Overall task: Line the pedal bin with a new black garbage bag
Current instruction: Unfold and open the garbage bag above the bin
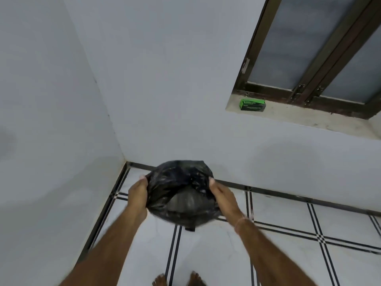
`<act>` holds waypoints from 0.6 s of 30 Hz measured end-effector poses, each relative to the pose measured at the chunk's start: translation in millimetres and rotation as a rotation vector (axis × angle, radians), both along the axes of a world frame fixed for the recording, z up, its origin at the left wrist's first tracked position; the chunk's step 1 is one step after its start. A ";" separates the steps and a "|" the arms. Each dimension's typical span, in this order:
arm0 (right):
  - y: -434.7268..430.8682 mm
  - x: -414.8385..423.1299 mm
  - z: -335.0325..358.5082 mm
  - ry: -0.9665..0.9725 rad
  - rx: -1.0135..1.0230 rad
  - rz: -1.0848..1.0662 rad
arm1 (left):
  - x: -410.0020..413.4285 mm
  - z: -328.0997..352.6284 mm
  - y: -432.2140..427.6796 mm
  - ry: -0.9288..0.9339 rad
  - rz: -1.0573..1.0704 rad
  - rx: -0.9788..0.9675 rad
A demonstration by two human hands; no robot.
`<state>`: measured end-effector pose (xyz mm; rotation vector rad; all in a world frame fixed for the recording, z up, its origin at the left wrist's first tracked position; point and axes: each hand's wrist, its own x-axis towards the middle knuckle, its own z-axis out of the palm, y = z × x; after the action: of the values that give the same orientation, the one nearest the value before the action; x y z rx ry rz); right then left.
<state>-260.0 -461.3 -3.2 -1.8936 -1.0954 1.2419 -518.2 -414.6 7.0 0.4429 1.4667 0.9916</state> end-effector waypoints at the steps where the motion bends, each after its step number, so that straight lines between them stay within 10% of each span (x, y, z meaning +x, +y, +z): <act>1: 6.8 -1.4 8.4 0.036 0.031 0.008 | -3.0 3.2 7.6 -0.010 0.019 0.005; 18: 133.5 7.5 11.9 0.239 0.130 -0.009 | 14.8 18.8 111.0 -0.040 0.104 0.092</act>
<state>-252.5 -327.8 8.7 -1.6052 -1.0126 1.3199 -503.5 -303.5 25.8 0.4139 1.4234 1.1479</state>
